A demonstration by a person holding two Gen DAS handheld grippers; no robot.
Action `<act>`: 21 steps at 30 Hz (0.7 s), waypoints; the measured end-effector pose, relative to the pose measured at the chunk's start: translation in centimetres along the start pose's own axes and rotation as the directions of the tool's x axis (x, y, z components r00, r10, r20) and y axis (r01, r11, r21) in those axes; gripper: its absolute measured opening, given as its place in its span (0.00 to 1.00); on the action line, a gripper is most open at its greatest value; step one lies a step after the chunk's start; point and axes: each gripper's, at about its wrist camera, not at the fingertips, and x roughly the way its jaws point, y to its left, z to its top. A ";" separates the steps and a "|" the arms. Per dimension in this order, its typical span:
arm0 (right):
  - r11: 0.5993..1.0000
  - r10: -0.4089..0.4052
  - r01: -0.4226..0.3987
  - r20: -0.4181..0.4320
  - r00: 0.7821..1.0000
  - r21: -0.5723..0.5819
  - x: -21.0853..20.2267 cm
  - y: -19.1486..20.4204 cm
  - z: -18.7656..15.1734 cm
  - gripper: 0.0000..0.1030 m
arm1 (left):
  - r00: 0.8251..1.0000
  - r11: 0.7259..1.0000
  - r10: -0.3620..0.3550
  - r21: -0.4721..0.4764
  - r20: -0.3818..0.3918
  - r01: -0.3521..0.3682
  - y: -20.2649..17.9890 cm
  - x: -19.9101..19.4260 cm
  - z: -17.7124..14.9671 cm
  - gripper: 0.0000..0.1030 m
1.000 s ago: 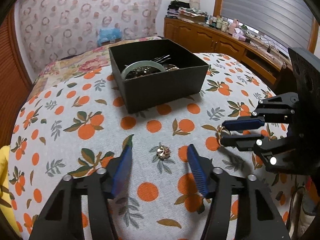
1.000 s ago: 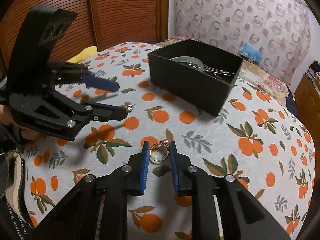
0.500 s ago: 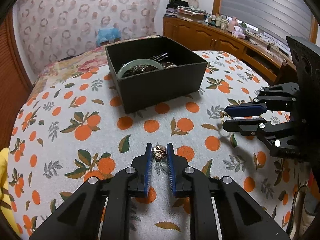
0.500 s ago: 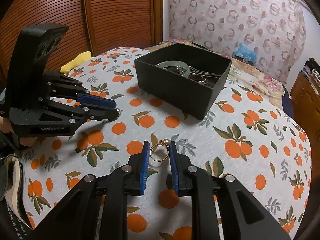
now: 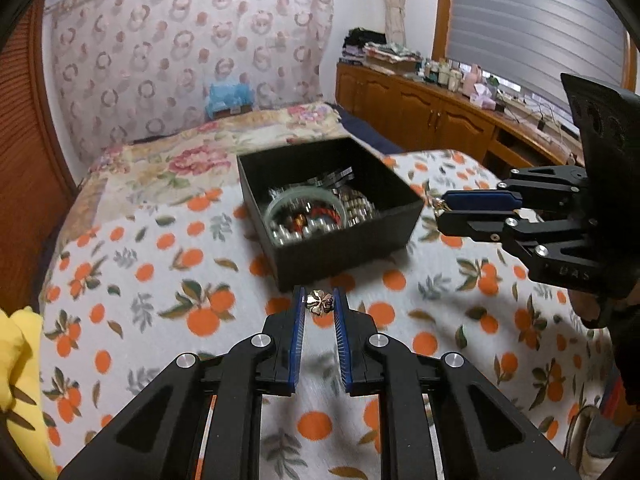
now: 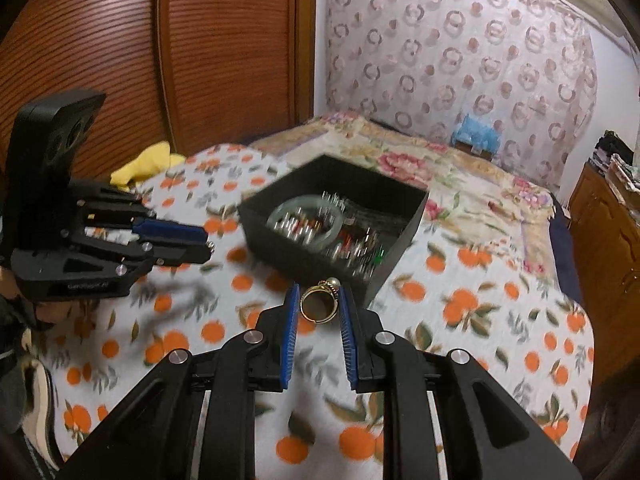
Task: Organize jewelry
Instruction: 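Carry both rings over the black box and open both tools to drop them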
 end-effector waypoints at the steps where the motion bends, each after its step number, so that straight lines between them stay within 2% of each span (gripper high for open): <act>1: 1.000 -0.001 0.001 0.008 1.000 0.001 0.1 -0.1 0.4 0.21 | 1.000 1.000 0.003 0.000 0.007 -0.003 0.1 -0.1 0.4 0.13; 13: 0.999 -0.009 0.007 0.044 0.999 0.052 3.7 -2.6 4.6 0.21 | 0.998 1.000 0.029 0.003 0.052 -0.029 1.3 0.5 3.6 0.13; 21: 0.997 -0.006 0.003 0.037 0.999 0.075 4.7 -3.6 4.7 0.22 | 0.997 0.999 0.041 0.011 0.058 -0.041 1.7 1.8 5.1 0.13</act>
